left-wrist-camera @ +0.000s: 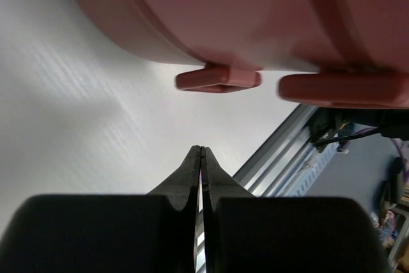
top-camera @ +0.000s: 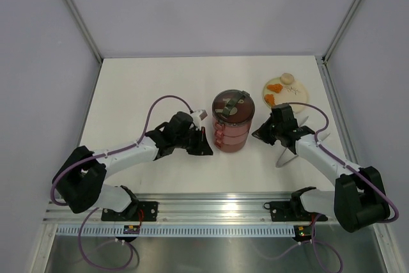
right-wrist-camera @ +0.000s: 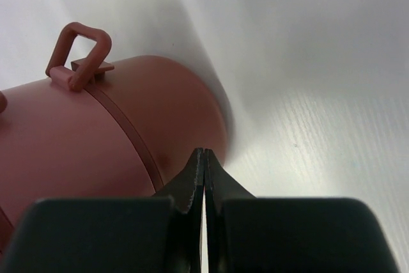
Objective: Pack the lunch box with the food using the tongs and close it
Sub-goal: Adjust the packing box at the center of the board.
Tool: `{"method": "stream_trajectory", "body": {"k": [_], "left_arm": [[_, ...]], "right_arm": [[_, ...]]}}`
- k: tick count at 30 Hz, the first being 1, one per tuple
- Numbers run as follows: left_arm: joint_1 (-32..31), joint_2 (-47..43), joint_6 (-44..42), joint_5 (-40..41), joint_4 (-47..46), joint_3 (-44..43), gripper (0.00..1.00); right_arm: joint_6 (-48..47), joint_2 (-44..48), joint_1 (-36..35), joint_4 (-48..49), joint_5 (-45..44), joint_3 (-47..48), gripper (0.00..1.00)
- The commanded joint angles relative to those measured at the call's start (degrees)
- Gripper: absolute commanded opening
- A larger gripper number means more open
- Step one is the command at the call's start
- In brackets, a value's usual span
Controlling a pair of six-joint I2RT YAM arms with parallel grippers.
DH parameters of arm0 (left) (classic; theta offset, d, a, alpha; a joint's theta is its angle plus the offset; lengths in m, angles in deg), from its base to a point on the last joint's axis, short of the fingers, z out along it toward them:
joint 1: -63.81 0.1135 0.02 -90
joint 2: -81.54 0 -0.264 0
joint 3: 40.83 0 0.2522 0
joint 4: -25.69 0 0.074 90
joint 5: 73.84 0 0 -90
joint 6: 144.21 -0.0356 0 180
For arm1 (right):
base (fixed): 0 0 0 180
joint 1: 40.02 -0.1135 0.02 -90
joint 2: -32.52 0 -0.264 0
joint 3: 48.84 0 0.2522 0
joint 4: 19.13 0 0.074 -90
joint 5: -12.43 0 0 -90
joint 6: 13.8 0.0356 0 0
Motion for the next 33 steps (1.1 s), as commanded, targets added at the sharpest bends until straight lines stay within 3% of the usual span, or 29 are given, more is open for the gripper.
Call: {"method": "stream_trajectory", "body": {"k": [1,15,24,33], "left_arm": [[-1.36,-1.86,4.94,-1.18,-11.4,0.53,0.0],[-0.66,9.21,1.17,2.69,-13.42,-5.88,0.0],[4.09,9.83,0.2,4.98,-15.45,-7.9,0.0],[8.92,11.94,-0.06,5.68,-14.48,-12.73,0.0]], "right_arm": [[-2.75,-0.88,0.88,-1.69,-2.03,4.16,0.0],[-4.08,0.69,1.49,-3.81,-1.77,6.45,0.0],[-4.25,2.72,2.11,-3.98,-0.81,6.45,0.0],[-7.76,-2.72,3.78,-4.42,1.21,10.05,0.0]]}}
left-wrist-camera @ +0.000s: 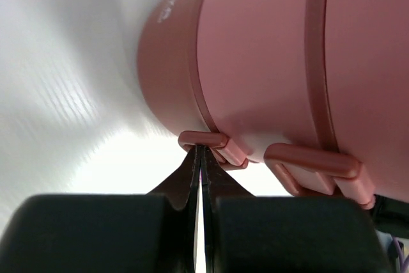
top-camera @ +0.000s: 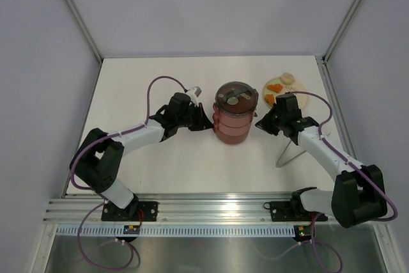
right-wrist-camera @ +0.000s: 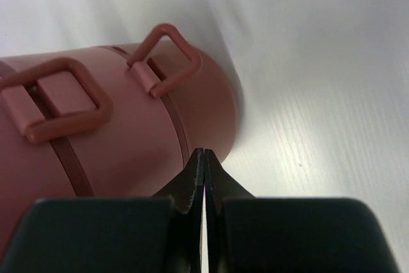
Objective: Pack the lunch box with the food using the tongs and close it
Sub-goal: Adjust the packing box at the center of the board.
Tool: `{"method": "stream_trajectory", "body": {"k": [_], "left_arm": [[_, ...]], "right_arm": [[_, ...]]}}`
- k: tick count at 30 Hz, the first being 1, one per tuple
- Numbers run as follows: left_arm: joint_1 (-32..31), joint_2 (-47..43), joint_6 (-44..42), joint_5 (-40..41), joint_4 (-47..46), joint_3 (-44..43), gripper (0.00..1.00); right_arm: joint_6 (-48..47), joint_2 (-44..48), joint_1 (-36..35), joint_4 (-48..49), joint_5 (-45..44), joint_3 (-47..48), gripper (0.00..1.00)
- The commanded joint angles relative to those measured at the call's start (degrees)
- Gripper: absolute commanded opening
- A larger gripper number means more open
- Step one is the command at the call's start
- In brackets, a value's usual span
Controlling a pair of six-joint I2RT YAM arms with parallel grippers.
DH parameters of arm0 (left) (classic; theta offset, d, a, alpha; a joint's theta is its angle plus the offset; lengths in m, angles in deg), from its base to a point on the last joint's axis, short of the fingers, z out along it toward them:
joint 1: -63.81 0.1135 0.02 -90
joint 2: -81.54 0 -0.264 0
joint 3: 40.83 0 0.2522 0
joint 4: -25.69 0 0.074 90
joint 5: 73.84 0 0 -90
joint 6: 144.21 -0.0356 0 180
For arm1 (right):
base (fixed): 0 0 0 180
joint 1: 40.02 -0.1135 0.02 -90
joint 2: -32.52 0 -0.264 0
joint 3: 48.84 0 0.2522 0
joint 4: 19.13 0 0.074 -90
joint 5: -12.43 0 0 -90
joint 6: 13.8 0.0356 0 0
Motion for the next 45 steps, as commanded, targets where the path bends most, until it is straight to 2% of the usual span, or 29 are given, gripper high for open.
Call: {"method": "stream_trajectory", "body": {"k": [1,8,13,19,24,35,45], "left_arm": [[2.38,0.53,-1.35,2.82,-4.43,-4.12,0.0],[8.46,-0.51,1.29,1.76,-1.89,-5.79,0.0],[8.37,-2.37,2.33,1.77,0.76,-3.69,0.0],[8.02,-1.58,5.85,-2.98,-2.23,-0.09,0.0],[6.35,-1.4,6.29,-3.86,-2.32,0.36,0.0],[5.03,1.24,6.47,-5.53,-2.85,0.27,0.0],[5.03,2.64,6.03,-6.23,-2.49,-1.05,0.0]], "right_arm": [[-3.2,-2.55,1.53,-0.31,0.78,4.13,0.0],[-7.15,-8.18,7.32,0.65,2.53,7.73,0.0],[-9.18,-12.93,8.12,2.49,4.37,10.99,0.0],[-8.48,-14.69,8.12,6.27,8.51,11.87,0.0],[-8.65,-16.09,8.12,7.24,9.65,11.96,0.0],[-7.78,-22.51,8.03,14.09,18.7,10.64,0.0],[-7.95,-21.72,6.81,17.26,22.49,9.41,0.0]]}}
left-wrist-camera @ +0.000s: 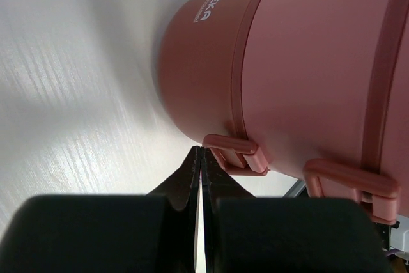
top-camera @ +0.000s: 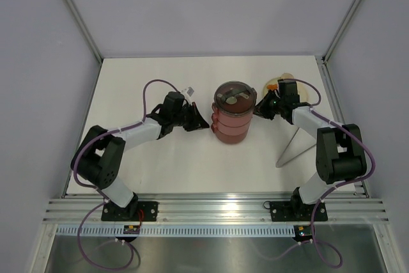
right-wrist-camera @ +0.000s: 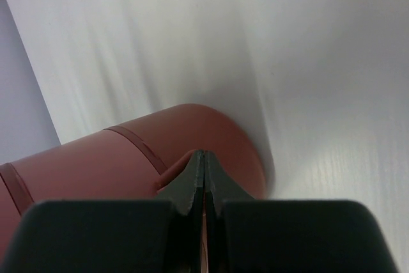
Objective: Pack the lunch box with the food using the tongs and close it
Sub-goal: Adjust the packing box at the center of the board.
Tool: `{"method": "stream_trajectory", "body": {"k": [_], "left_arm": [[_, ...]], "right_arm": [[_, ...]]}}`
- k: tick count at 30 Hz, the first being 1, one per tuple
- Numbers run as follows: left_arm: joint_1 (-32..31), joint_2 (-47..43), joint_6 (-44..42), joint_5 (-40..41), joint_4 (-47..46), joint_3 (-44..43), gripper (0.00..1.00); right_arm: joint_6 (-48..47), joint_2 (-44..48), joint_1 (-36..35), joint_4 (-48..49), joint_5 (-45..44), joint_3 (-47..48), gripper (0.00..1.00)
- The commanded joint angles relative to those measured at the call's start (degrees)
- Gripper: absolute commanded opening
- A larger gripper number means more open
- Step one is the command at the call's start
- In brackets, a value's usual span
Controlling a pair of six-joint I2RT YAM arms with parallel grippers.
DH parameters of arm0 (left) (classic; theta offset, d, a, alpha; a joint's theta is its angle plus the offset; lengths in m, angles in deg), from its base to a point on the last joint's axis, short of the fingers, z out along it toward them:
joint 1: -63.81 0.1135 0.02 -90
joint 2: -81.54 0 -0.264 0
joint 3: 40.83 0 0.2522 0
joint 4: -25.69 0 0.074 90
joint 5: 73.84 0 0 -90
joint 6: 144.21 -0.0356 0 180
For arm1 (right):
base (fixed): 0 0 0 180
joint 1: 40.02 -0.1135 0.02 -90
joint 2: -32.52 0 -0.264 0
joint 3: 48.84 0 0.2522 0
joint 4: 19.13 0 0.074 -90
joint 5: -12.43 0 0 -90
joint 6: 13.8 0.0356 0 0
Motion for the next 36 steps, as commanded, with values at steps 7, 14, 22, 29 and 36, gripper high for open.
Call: {"method": "stream_trajectory", "body": {"k": [7,14,22,29,36], "left_arm": [[-0.08,3.02,0.33,-2.79,-3.44,-2.89,0.0],[-0.87,3.99,0.68,-3.75,-3.88,-4.03,0.0],[-1.14,4.52,1.12,-3.93,-4.32,-4.82,0.0],[-0.79,3.73,-0.37,-2.18,-1.78,-5.53,0.0],[3.95,-2.94,-4.76,2.65,6.31,-5.0,0.0]], "right_arm": [[-0.08,0.66,-2.78,2.84,4.17,-0.71,0.0],[0.36,-0.04,-4.53,2.84,3.56,-0.71,0.0],[2.55,0.57,-5.06,3.63,2.85,-2.12,0.0],[2.92,1.54,-4.8,-4.67,-5.03,-0.12,0.0],[-2.45,6.89,-0.5,-17.28,-20.95,5.08,0.27]]}}
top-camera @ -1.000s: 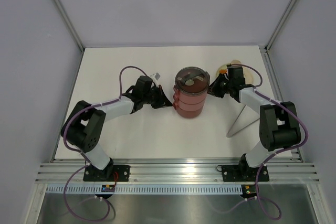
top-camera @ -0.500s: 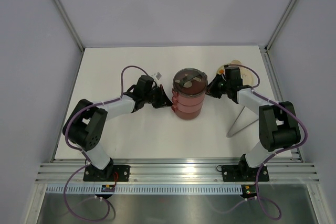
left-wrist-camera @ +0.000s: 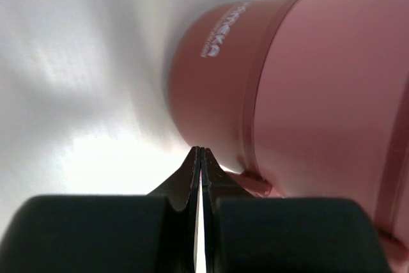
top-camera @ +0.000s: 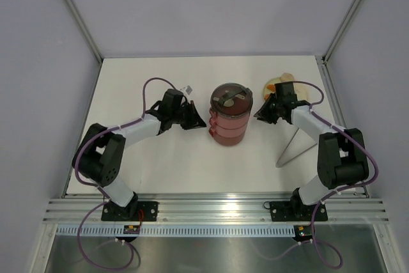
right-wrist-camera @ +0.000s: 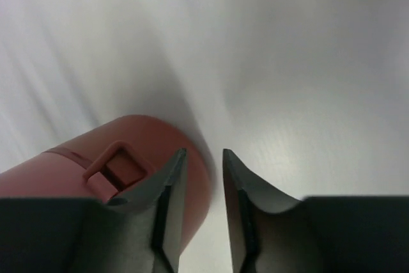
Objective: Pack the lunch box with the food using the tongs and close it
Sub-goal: Adjust the packing box at the center of the board, then reset both arms
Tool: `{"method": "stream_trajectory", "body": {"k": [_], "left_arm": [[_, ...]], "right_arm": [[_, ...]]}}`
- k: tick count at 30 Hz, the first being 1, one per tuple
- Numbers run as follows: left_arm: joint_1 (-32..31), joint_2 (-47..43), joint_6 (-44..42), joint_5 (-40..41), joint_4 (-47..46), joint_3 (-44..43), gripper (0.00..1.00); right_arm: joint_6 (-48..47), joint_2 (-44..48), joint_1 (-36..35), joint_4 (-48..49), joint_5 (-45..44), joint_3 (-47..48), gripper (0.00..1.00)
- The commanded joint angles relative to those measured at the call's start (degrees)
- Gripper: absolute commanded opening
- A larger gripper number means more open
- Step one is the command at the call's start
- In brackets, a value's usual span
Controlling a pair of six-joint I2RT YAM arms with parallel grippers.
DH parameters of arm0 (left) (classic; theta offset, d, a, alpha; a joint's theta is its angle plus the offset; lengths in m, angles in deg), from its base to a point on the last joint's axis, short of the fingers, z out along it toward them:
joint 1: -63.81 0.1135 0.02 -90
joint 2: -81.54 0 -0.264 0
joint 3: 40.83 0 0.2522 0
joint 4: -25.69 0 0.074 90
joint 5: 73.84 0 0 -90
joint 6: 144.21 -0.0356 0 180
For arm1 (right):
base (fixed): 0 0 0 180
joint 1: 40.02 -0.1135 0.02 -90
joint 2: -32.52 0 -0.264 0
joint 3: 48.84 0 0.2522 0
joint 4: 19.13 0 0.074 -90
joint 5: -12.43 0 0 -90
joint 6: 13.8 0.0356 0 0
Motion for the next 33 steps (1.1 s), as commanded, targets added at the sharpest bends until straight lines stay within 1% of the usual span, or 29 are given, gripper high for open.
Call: {"method": "stream_trajectory", "body": {"k": [1,2,3,4,5,7,9,11,12,13,14,18,19,21,22,23,25,26,28,29,33], "left_arm": [[3.8,-7.77,-4.61,4.66,4.23,-2.2,0.0],[4.33,-8.92,-5.41,5.64,5.47,-2.38,0.0],[4.69,-9.89,-6.2,6.52,6.87,-2.64,0.0],[4.95,-10.95,-6.99,8.44,9.41,-3.43,0.0],[5.48,-13.05,-8.48,9.33,10.74,-3.78,0.0],[5.74,-15.25,-9.8,12.04,13.81,-4.66,0.01],[6.01,-18.49,-11.74,13.81,16.02,-5.19,0.06],[6.36,-20.79,-13.4,16.01,18.48,-5.72,0.13],[6.45,-23.06,-14.11,16.71,19.19,-5.81,0.24],[6.71,-24.39,-14.64,18.11,20.59,-5.9,0.28],[6.8,-26.75,-15.77,18.82,21.38,-5.98,0.35],[7.5,-30.81,-18.07,21.46,24.29,-6.25,0.55],[7.68,-32.39,-18.42,21.82,25.51,-6.42,0.62],[7.85,-33.63,-19.56,22.08,26.75,-7.12,0.69],[7.77,-34.68,-20.09,22.34,27.8,-7.39,0.76],[7.85,-35.12,-20.35,22.43,28.5,-7.65,0.79],[7.85,-35.65,-20.79,22.52,29.82,-8.7,0.84],[7.94,-36.0,-21.06,22.61,30.26,-9.14,0.89],[7.94,-36.09,-21.15,22.52,31.23,-10.11,0.94],[7.94,-36.01,-21.32,22.52,31.5,-10.46,0.99],[7.86,-35.22,-21.41,22.35,33.08,-12.22,0.99]], "right_arm": [[-4.5,6.52,2.67,-8.71,-9.44,4.1,0.39],[-5.12,7.32,3.03,-9.51,-9.62,4.37,0.46],[-5.56,8.11,3.2,-10.48,-12.76,4.54,0.53],[-6.61,9.51,3.55,-11.35,-14.1,4.81,0.59],[-7.06,10.31,3.56,-13.02,-15.07,5.07,0.68],[-7.67,12.76,3.73,-14.43,-18.14,4.99,0.75],[-8.55,14.35,3.82,-16.45,-21.12,4.72,0.84],[-9.17,16.81,3.82,-18.64,-23.06,4.46,0.88],[-9.26,17.69,3.82,-19.7,-25.08,4.46,0.93],[-9.52,19.27,3.82,-20.58,-25.97,4.37,0.94],[-9.61,20.24,3.82,-22.07,-27.8,4.28,0.97],[-9.79,24.81,3.82,-25.24,-31.41,3.32,0.99],[-9.79,26.56,3.82,-25.77,-31.95,2.97,0.99],[-9.79,27.98,3.82,-27.79,-33.35,2.88,0.99],[-9.7,29.2,3.82,-29.19,-33.88,2.88,1.0],[-9.61,29.74,3.82,-29.99,-34.41,2.96,0.99],[-9.52,30.96,3.82,-32.35,-35.99,3.31,0.99],[-9.35,31.23,3.82,-33.15,-36.52,3.58,1.0],[-9.44,32.02,3.82,-35.43,-37.92,4.36,1.0],[-9.35,32.29,3.82,-36.14,-38.88,4.54,1.0],[-8.91,34.48,3.82,-37.9,-40.74,4.99,1.0]]}}
